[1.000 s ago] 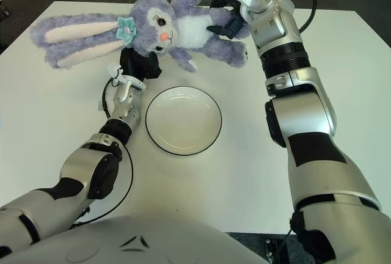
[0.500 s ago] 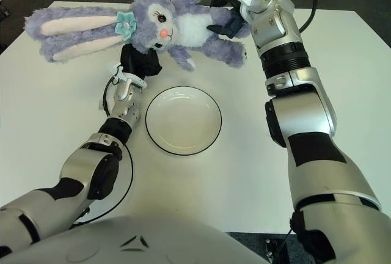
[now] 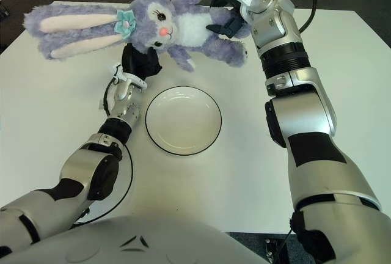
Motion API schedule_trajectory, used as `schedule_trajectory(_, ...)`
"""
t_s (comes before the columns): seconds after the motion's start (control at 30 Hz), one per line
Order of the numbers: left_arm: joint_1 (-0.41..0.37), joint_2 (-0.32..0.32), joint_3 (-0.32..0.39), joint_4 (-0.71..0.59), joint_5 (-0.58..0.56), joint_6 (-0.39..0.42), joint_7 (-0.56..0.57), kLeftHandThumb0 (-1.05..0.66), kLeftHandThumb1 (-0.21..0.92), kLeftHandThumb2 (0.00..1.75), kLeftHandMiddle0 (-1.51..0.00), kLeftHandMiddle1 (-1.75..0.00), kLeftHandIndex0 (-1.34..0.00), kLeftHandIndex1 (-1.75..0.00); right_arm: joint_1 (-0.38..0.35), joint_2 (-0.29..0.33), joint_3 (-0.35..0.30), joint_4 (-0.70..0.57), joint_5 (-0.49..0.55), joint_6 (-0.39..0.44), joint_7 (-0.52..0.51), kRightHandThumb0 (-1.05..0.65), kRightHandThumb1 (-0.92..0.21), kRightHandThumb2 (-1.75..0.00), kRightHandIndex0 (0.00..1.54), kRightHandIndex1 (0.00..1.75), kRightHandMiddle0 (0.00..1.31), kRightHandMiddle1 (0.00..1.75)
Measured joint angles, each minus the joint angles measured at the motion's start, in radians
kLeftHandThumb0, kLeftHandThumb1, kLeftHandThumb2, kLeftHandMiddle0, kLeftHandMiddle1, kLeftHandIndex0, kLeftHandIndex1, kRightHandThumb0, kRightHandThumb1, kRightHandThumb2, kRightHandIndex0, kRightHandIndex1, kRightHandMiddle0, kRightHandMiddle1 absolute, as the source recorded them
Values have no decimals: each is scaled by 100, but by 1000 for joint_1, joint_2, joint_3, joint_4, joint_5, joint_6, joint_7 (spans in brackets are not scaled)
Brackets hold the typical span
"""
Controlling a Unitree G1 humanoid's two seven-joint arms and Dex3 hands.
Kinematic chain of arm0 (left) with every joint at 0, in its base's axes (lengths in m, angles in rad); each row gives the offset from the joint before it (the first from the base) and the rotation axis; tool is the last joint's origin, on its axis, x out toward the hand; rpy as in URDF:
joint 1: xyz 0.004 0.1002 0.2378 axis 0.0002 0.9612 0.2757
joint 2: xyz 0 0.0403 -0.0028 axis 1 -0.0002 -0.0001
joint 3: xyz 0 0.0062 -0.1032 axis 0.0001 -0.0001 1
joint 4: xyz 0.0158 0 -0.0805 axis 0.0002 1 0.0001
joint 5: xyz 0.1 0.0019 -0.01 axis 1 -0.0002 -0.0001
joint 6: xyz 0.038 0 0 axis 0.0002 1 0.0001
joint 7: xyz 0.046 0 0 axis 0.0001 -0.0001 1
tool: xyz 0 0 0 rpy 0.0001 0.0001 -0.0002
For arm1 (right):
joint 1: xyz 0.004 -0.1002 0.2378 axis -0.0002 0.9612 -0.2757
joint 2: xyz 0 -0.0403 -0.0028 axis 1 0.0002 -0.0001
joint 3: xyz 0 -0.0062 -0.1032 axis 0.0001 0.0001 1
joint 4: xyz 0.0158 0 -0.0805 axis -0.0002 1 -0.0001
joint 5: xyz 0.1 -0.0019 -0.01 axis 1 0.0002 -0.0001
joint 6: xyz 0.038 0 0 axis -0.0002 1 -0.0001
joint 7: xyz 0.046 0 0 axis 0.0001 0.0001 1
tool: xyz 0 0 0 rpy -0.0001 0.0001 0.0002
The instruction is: Put the doll into the plate.
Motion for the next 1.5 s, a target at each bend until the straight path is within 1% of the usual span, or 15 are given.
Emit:
schedule_trajectory(0.33, 7, -1, -3, -23, -62, 22, -131, -46, 43, 93, -18, -41, 0, -4, 5, 1, 0, 16, 20, -14, 14, 46, -34, -121, 63, 165, 83, 175)
schedule_trajectory(0.4, 9, -1, 0, -36, -94, 50, -172, -41, 39, 96, -19, -36, 0, -9, 7, 1, 0, 17, 24, -16, 21, 44, -40, -113, 60, 163, 85, 175)
schedule_trajectory(0.53, 13, -1, 8, -63, -154, 100, -243, -29, 31, 106, -18, -30, 0, -9, 9, 1, 0, 22, 30, -14, 35, 45, -37, -118, 60, 167, 86, 175)
schedule_trajectory(0.67, 16, -1, 13, -76, -183, 110, -304, -18, 25, 115, -17, -25, 0, -4, 9, 1, 0, 30, 34, -6, 49, 43, -43, -110, 57, 165, 85, 175)
schedule_trajectory(0.77, 18, -2, 13, -76, -186, 98, -334, -10, 23, 118, -16, -23, 0, -1, 9, 1, 0, 35, 34, -2, 54, 40, -56, -87, 53, 158, 84, 175)
schedule_trajectory(0.83, 19, -2, 12, -75, -183, 80, -349, -7, 22, 120, -16, -22, 0, -1, 9, 1, 1, 35, 33, 2, 54, 40, -59, -83, 54, 155, 82, 175)
schedule_trajectory(0.97, 19, -2, 9, -64, -161, 33, -357, -5, 24, 121, -17, -19, 0, 0, 9, 1, 6, 44, 31, 5, 54, 44, -41, -112, 60, 164, 79, 175)
schedule_trajectory(1.0, 20, -2, 8, -61, -150, 20, -356, -19, 35, 112, -18, -18, 0, 0, 9, 1, 6, 49, 31, 4, 54, 46, -35, -121, 62, 168, 78, 175)
schedule_trajectory(1.03, 20, -2, 4, -54, -128, -4, -347, -24, 39, 108, -18, -17, 0, 0, 9, 1, 6, 56, 32, 3, 55, 46, -34, -124, 62, 169, 78, 175)
schedule_trajectory(1.1, 20, -2, -10, -32, -52, -86, -301, -43, 57, 91, -20, -14, 0, 0, 9, 1, 6, 73, 34, -4, 58, 48, -29, -131, 65, 170, 77, 175)
schedule_trajectory(1.13, 21, -2, -18, -21, -13, -125, -269, -45, 60, 88, -20, -14, 0, 0, 9, 1, 6, 81, 34, -7, 62, 48, -28, -132, 65, 170, 77, 175)
schedule_trajectory(1.2, 22, -2, -30, 3, 59, -195, -209, -43, 56, 90, -21, -11, 0, 0, 9, 2, 6, 95, 34, -14, 64, 48, -27, -133, 67, 169, 76, 175)
schedule_trajectory(1.23, 22, -2, -35, 13, 85, -222, -188, -35, 48, 98, -22, -9, 0, 0, 9, 2, 6, 101, 34, -17, 64, 48, -26, -133, 69, 167, 75, 175)
schedule_trajectory(1.37, 22, -2, -43, 31, 118, -265, -164, -22, 35, 110, -23, -7, 0, 0, 9, 2, 7, 119, 34, -32, 67, 49, -25, -134, 70, 167, 77, 175)
schedule_trajectory(1.5, 22, -2, -43, 45, 134, -290, -137, -25, 26, 113, -25, -7, 0, 0, 9, 2, 10, 132, 34, -41, 88, 49, -25, -135, 69, 168, 80, 175)
